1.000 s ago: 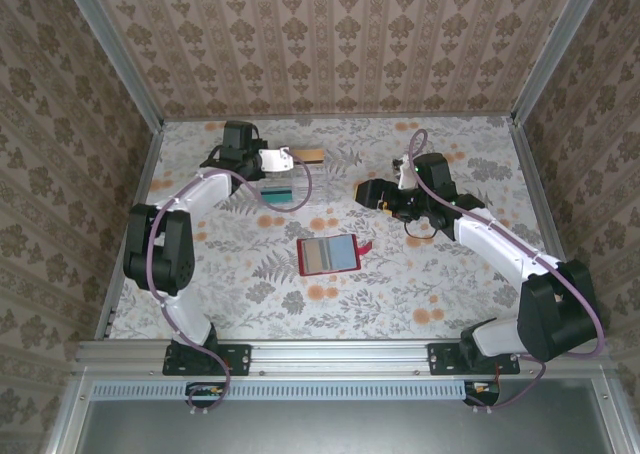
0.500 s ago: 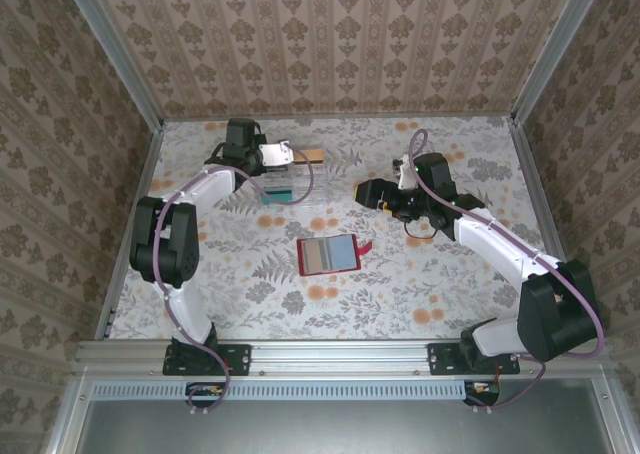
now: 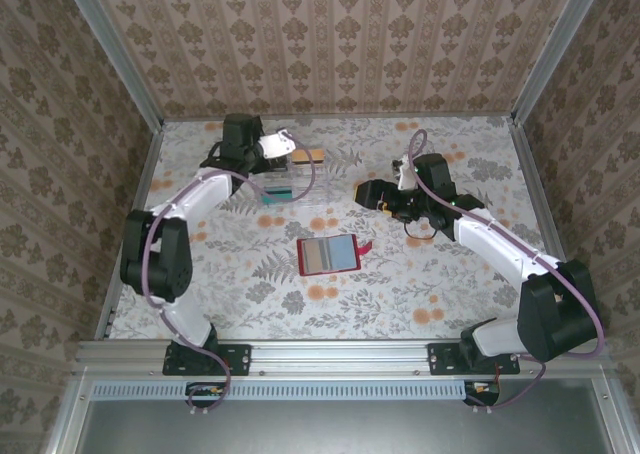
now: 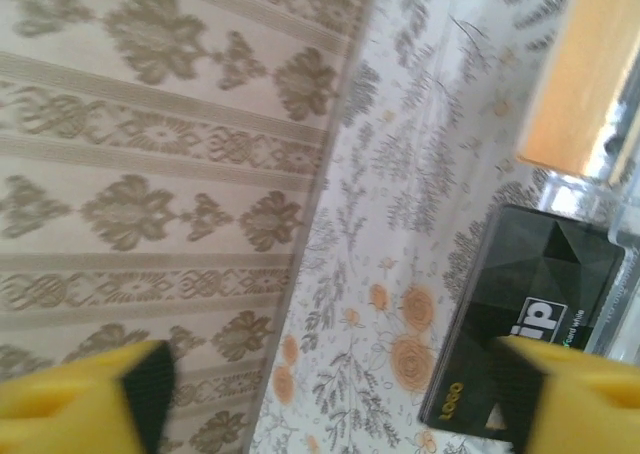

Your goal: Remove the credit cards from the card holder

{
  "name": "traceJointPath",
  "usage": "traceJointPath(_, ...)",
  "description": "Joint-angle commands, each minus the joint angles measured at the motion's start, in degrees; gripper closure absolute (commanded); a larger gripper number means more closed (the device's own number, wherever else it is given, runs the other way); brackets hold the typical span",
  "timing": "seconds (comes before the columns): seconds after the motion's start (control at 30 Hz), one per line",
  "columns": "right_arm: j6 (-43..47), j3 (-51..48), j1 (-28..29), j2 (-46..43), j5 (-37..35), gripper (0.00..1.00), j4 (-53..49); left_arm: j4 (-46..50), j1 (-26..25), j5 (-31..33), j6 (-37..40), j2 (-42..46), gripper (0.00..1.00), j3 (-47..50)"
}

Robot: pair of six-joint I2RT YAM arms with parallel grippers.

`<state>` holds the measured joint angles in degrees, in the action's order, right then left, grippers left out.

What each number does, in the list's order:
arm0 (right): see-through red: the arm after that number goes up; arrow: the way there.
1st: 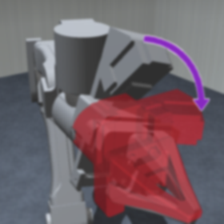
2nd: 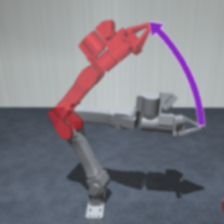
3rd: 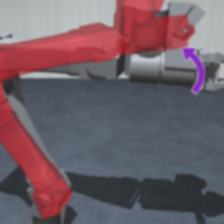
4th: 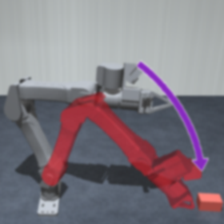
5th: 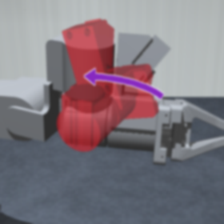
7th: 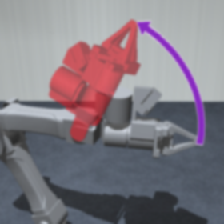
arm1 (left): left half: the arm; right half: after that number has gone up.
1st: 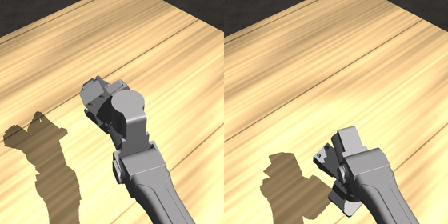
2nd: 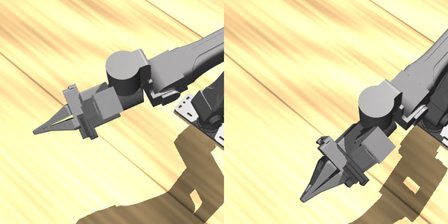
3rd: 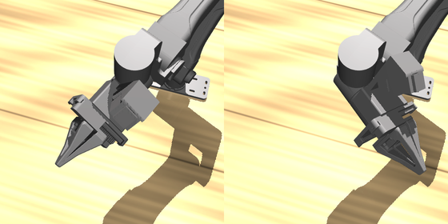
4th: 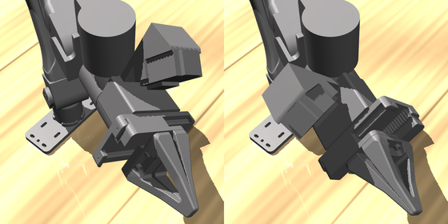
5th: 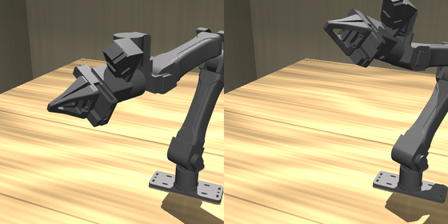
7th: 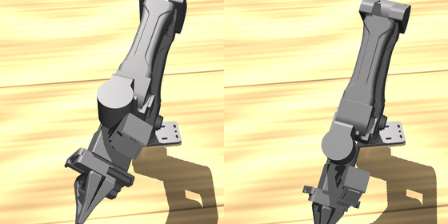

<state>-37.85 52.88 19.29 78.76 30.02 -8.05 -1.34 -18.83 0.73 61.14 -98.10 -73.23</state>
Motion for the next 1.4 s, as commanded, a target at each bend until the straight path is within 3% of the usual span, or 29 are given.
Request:
traceJointPath(0.0,1.3,0.1,1.5,-1.2,-1.9,0.00,-1.8,-2.1,-0.8,0.8,-7.0,6.2,0.00,1.9)
traceJointPath(0.1,1.9,0.3,3.2,-0.9,-3.2,0.00,-2.5,-0.9,-1.1,3.6,-13.7,9.7,0.00,2.7)
traceJointPath(0.23,2.5,0.3,5.8,-0.3,-5.4,0.00,-3.3,3.3,-1.0,11.9,-29.4,13.2,0.00,1.8)
traceJointPath(0.37,3.2,0.5,8.8,0.5,-8.1,0.01,-4.1,18.4,-0.6,17.7,-45.5,14.6,0.00,-2.7)
traceJointPath(0.5,3.6,0.8,11.5,3.3,-10.6,0.02,-4.3,26.2,0.4,11.7,-53.5,18.0,0.00,-1.2)
traceJointPath(0.7,4.2,1.1,14.7,6.5,-15.0,0.02,-5.0,23.5,2.3,3.2,-67.6,28.5,0.00,11.3)
traceJointPath(0.8,4.5,0.7,15.5,8.2,-17.1,0.06,-5.6,24.7,3.0,-1.2,-75.3,32.3,0.09,15.3)
traceJointPath(0.97,5.1,-0.6,16.4,10.9,-18.9,0.24,-5.7,26.9,2.5,-8.6,-89.0,34.6,0.32,21.5)
traceJointPath(1.1,6.6,-1.2,17.0,13.0,-20.3,0.39,-6.3,24.1,-1.6,-11.1,-98.1,33.6,0.49,27.5)
traceJointPath(1.2,7.6,-1.2,17.4,14.9,-21.7,0.55,-7.0,18.9,-6.8,-12.1,-103.6,31.8,0.55,31.6)
traceJointPath(1.37,8.0,-1.9,18.1,17.4,-23.3,0.63,-6.9,10.7,-13.5,-14.4,-110.0,26.3,0.54,34.8)
